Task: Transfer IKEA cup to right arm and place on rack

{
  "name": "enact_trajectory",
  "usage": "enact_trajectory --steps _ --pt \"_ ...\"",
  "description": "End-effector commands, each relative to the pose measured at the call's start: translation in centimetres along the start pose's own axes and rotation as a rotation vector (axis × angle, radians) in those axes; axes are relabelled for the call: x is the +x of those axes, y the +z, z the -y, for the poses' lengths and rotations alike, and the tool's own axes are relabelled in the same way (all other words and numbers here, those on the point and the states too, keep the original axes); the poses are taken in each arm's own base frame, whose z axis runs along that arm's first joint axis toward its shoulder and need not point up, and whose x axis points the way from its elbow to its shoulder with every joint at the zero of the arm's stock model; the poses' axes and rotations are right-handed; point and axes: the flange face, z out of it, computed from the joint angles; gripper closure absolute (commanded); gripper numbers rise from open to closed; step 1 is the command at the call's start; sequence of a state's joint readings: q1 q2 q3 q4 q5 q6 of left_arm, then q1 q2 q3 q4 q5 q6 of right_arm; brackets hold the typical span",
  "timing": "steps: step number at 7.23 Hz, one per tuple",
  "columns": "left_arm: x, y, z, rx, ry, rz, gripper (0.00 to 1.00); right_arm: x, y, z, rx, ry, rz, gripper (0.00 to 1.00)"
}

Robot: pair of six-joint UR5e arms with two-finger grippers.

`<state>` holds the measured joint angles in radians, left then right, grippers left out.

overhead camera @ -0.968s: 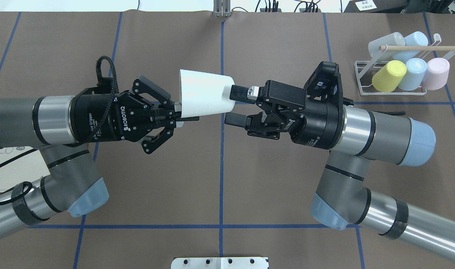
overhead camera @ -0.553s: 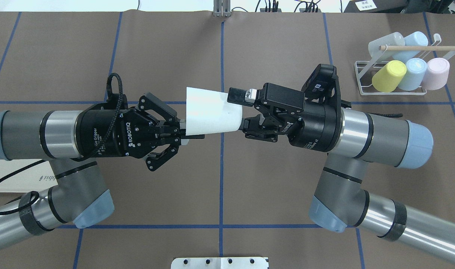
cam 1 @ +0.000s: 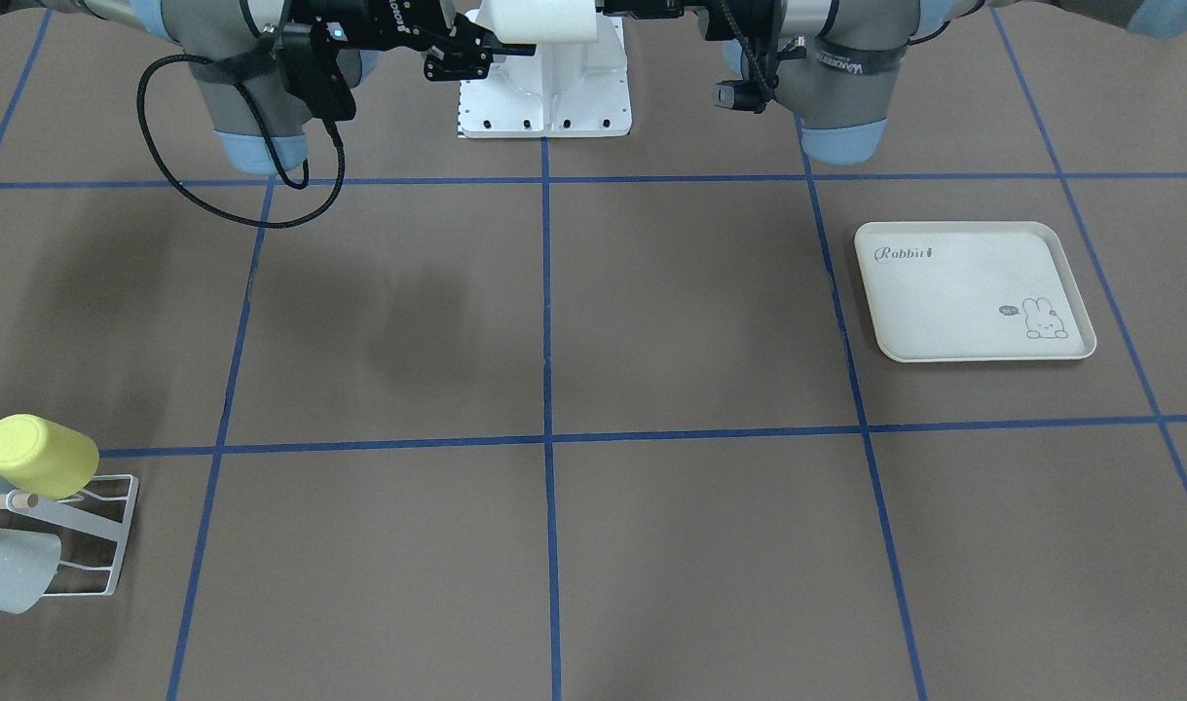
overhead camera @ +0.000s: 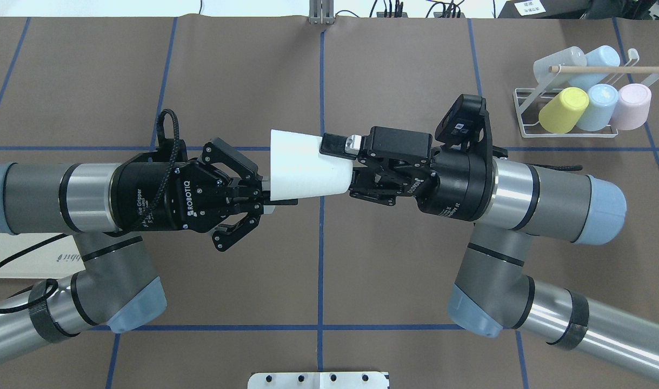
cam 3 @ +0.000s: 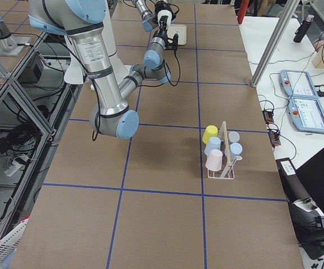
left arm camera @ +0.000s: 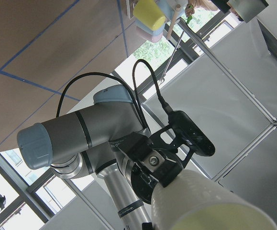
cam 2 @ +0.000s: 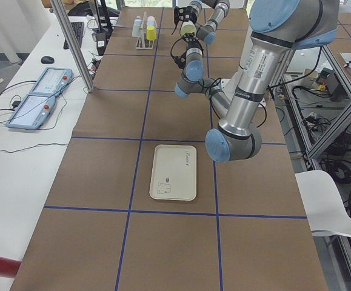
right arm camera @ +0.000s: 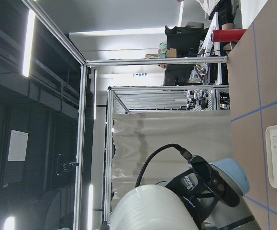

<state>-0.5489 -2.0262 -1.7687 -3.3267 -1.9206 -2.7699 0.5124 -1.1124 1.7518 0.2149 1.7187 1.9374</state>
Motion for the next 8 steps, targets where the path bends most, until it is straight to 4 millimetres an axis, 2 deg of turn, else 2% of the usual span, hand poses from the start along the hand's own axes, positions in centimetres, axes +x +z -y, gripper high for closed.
enact_trajectory --steps 1,2,3,4,5,6,7,8 --pt "0.3 -0.3 -0.3 -0.004 0.016 -0.007 0.0 0.2 -0.3 0.1 0.0 -0.001 -0.008 0.97" --pt "1.9 -1.1 -0.2 0.016 0.068 -0.042 0.0 0.0 -0.3 0.2 0.008 -0.006 -0.002 0.97" --pt "3.0 -3.0 1.0 0.075 0.141 -0.057 0.0 -0.7 -0.9 1.6 0.041 -0.042 -0.002 0.97" --pt "3.3 -5.8 3.0 0.157 0.227 -0.048 0.0 -0.1 -3.5 4.8 0.116 -0.107 -0.076 0.96" --pt "2.6 -8.4 5.2 0.253 0.337 0.003 0.0 1.6 -4.7 7.7 0.168 -0.219 -0.174 0.96" --pt "2.7 -10.6 8.2 0.383 0.435 0.07 0.0 2.8 -7.8 11.8 0.248 -0.328 -0.324 0.96" --pt "3.1 -12.8 11.8 0.475 0.526 0.174 0.0 1.8 -9.7 16.2 0.302 -0.394 -0.471 0.96" --pt "4.7 -16.5 15.5 0.562 0.623 0.295 0.0 -0.5 -12.6 21.2 0.31 -0.449 -0.661 0.96"
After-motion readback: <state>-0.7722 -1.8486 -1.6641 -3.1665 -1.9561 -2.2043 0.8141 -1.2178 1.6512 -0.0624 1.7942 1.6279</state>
